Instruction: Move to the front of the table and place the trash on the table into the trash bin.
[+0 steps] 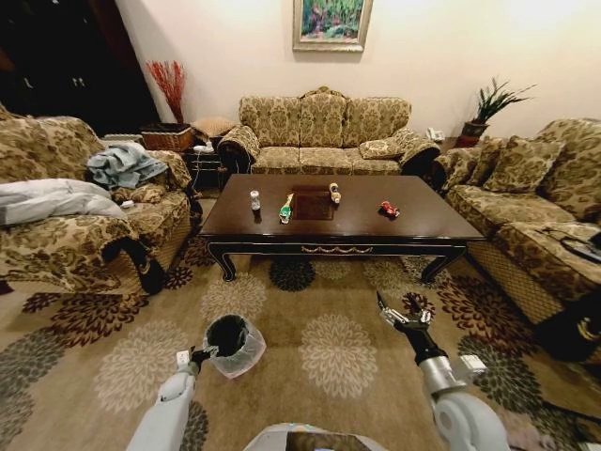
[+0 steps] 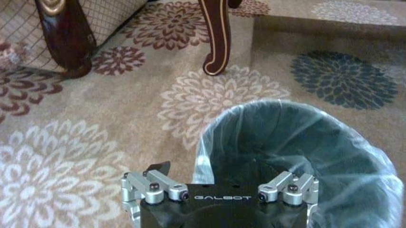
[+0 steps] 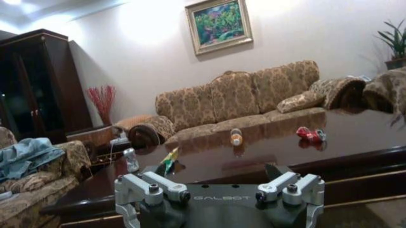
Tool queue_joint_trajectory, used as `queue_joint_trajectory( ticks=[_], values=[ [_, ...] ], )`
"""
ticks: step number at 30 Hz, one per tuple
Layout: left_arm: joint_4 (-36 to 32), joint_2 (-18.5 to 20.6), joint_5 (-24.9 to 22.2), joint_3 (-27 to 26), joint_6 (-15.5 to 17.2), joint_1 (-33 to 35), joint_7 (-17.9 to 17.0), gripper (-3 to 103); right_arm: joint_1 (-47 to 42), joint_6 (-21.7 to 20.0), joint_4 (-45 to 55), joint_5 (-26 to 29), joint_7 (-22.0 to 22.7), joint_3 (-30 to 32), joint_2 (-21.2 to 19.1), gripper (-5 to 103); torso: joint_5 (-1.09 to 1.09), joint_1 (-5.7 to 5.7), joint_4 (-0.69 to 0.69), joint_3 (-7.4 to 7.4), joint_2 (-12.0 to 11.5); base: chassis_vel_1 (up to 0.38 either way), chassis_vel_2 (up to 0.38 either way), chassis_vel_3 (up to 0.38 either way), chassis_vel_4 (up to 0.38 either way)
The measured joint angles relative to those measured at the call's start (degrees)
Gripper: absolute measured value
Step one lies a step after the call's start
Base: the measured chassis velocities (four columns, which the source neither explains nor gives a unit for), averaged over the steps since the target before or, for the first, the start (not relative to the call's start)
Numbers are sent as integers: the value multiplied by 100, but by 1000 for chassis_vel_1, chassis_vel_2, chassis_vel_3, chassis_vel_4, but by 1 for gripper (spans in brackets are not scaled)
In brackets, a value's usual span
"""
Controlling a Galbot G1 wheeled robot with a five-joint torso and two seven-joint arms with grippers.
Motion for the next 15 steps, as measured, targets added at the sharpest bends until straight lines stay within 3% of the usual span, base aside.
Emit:
queue_joint_trajectory(
  ticks=[9,15],
  values=[
    [478,44,165,77,-284,-348,0,97,-51,319,-106,-66,-147,-13,50,100,-1,8,-1,2,-2,-122,133,134,-121],
    [864,60,558,57,-474,-483,26,97,-100,357,-120,-56,-61,83,71,100,0,-2,0,-1,0,-12,29,14,-20]
  ],
)
